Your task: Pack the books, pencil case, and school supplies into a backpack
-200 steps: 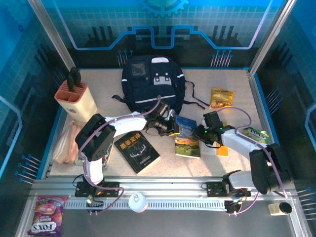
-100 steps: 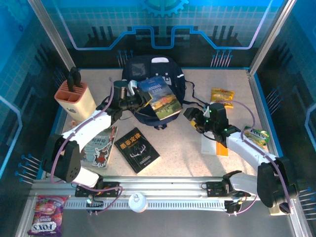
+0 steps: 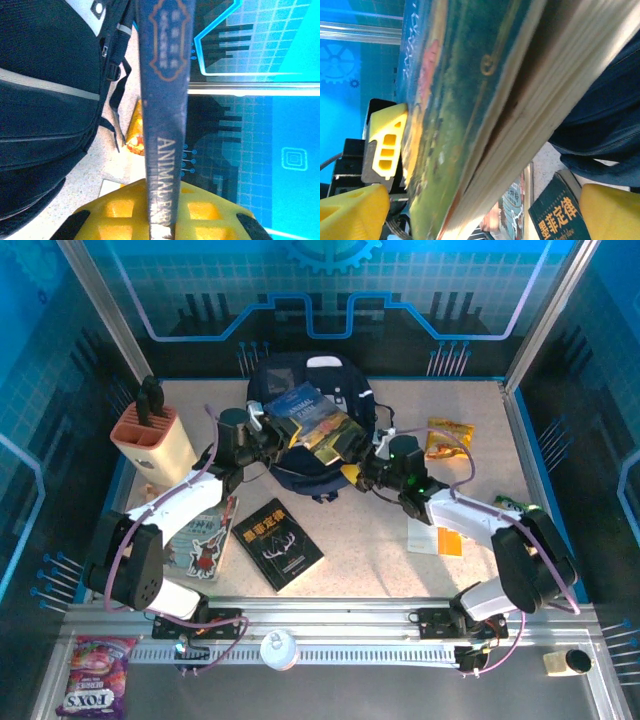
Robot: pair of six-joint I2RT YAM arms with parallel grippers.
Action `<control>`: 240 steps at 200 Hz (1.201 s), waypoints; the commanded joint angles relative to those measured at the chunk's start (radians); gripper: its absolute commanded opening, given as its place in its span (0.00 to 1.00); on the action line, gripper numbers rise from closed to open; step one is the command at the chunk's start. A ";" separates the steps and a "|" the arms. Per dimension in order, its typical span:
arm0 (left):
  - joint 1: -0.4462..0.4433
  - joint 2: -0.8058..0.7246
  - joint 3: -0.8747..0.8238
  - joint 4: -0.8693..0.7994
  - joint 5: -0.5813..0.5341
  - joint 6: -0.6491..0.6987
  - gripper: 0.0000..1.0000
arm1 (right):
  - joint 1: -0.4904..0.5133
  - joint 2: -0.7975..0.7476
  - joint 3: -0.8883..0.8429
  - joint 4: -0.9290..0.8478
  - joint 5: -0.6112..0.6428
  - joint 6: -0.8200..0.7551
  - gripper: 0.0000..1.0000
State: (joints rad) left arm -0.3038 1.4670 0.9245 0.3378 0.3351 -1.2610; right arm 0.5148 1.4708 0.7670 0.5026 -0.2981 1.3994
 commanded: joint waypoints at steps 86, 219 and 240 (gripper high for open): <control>0.003 -0.021 -0.033 0.093 -0.006 -0.040 0.00 | 0.015 0.094 -0.001 0.325 0.125 0.024 0.52; -0.058 0.093 0.263 -0.605 -0.273 0.806 0.79 | -0.227 -0.190 -0.110 -0.014 0.056 -0.337 0.05; -0.116 0.202 0.430 -0.760 -0.339 1.012 0.82 | -0.293 -0.279 -0.117 -0.169 0.068 -0.402 0.06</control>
State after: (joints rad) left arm -0.3588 1.5669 1.1954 -0.1734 0.0917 -0.5983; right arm 0.2810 1.2953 0.6537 0.4831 -0.2241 1.1271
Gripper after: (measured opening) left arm 0.810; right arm 0.117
